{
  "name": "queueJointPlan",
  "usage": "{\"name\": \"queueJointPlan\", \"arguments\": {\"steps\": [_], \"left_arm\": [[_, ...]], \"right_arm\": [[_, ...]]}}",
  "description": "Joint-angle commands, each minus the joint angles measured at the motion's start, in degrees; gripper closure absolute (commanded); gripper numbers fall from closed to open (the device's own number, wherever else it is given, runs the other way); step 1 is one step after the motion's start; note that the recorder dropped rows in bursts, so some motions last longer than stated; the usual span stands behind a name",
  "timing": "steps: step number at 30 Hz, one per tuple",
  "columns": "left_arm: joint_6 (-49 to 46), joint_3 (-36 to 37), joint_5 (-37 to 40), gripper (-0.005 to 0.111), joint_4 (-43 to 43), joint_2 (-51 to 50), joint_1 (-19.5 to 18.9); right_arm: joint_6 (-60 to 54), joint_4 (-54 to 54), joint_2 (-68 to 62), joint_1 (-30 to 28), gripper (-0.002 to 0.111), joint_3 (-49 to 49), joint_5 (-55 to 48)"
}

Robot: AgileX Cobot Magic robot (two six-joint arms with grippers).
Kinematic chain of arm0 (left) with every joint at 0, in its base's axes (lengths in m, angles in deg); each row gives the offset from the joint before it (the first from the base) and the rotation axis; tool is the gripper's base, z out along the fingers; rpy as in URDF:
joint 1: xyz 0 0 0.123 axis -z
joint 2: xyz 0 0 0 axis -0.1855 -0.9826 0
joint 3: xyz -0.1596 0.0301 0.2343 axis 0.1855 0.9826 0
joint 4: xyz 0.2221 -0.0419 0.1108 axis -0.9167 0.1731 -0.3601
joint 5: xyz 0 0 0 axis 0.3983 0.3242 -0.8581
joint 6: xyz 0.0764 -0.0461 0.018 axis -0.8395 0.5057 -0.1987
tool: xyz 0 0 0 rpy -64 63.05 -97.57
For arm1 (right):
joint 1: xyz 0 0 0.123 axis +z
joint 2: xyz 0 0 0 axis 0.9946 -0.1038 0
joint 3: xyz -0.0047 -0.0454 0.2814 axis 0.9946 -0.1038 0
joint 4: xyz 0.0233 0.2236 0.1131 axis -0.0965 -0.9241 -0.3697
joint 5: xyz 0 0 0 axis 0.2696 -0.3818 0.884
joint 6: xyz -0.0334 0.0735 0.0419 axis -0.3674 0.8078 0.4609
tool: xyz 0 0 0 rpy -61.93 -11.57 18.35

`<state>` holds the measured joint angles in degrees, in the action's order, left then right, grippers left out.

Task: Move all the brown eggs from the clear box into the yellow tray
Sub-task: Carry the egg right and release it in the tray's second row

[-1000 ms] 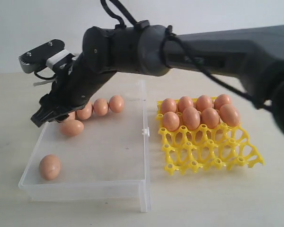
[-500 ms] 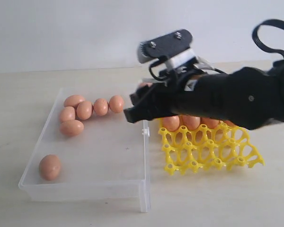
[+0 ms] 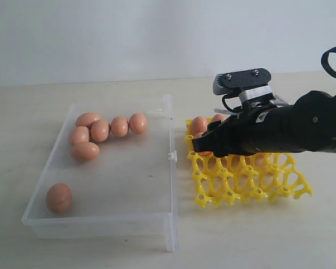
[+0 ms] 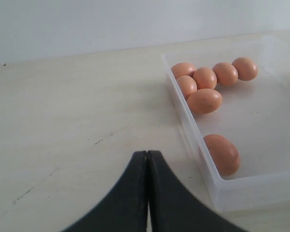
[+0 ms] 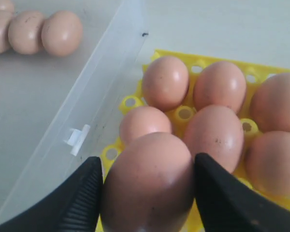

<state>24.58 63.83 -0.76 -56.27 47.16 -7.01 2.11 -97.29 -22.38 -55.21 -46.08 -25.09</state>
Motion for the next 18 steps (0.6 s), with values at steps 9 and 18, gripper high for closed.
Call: {"name": "queueJointPlan", "arguments": {"steps": [9, 18], "left_arm": [[0.0, -0.2, -0.6, 0.107, 0.2, 0.3, 0.2], [0.0, -0.2, -0.6, 0.107, 0.2, 0.3, 0.2]], "right_arm": [[4.7, 1.0, -2.0, 4.2, 0.108, 0.3, 1.5], [6.0, 1.0, -4.7, 4.7, 0.108, 0.3, 4.3]]}}
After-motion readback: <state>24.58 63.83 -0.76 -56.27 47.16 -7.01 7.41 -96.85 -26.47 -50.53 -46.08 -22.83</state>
